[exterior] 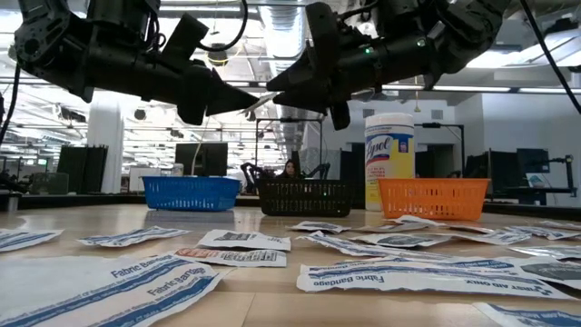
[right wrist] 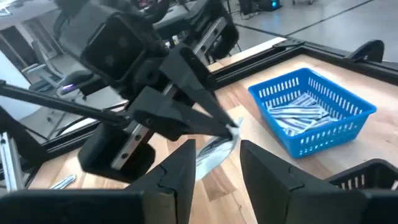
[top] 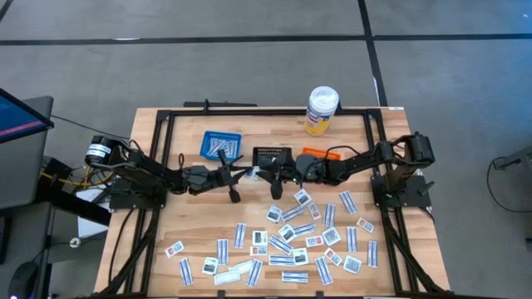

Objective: Pick & Place First Aid Supplies
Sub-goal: Put the towelette pack into the black bin

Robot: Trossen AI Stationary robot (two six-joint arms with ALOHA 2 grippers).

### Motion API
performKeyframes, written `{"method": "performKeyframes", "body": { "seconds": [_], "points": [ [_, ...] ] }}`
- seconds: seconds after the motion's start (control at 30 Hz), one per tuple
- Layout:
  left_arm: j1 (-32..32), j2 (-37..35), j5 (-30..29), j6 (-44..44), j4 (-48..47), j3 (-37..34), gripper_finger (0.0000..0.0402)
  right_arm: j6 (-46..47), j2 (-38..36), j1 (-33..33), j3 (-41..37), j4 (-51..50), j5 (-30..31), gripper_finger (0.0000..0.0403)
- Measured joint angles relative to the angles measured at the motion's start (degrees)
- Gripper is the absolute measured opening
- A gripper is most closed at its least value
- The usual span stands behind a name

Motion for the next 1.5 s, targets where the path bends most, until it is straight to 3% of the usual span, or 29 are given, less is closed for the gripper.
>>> {"method": "performKeyframes", "body": {
  "seconds": [0.23,0.5,0.73,0.97,1.2,1.43,1.5],
  "points": [
    [0.0,0.0,0.0,0.0,0.5,0.0,0.0008,2.9,0.0,-0.7,0.1,-0.9,0.1,0.0118],
    [0.0,0.0,0.0,0.0,1.4,0.0,0.0008,3.4,0.0,-1.1,0.1,-2.3,-0.1,0.0086],
    [0.0,0.0,0.8,-0.6,1.4,0.0,0.0008,-4.6,0.0,-1.0,0.1,-2.6,-0.3,0.0011],
    [0.0,0.1,1.8,-1.1,1.0,0.0,0.0011,-11.5,0.0,-0.6,0.2,-6.9,-0.3,0.0002],
    [0.0,0.0,1.5,-2.4,-1.4,0.0,0.007,-13.5,-1.8,-0.8,0.0,-13.3,-0.1,0.0002],
    [0.2,0.0,1.5,-9.4,-3.9,0.0,0.0151,-26.7,-6.8,1.6,0.0,-21.0,-0.2,0.0001],
    [0.2,0.0,4.0,-10.8,-5.4,0.0,0.0169,-29.9,-7.6,2.6,0.0,-22.7,-0.2,0.0001]
  ]
}}
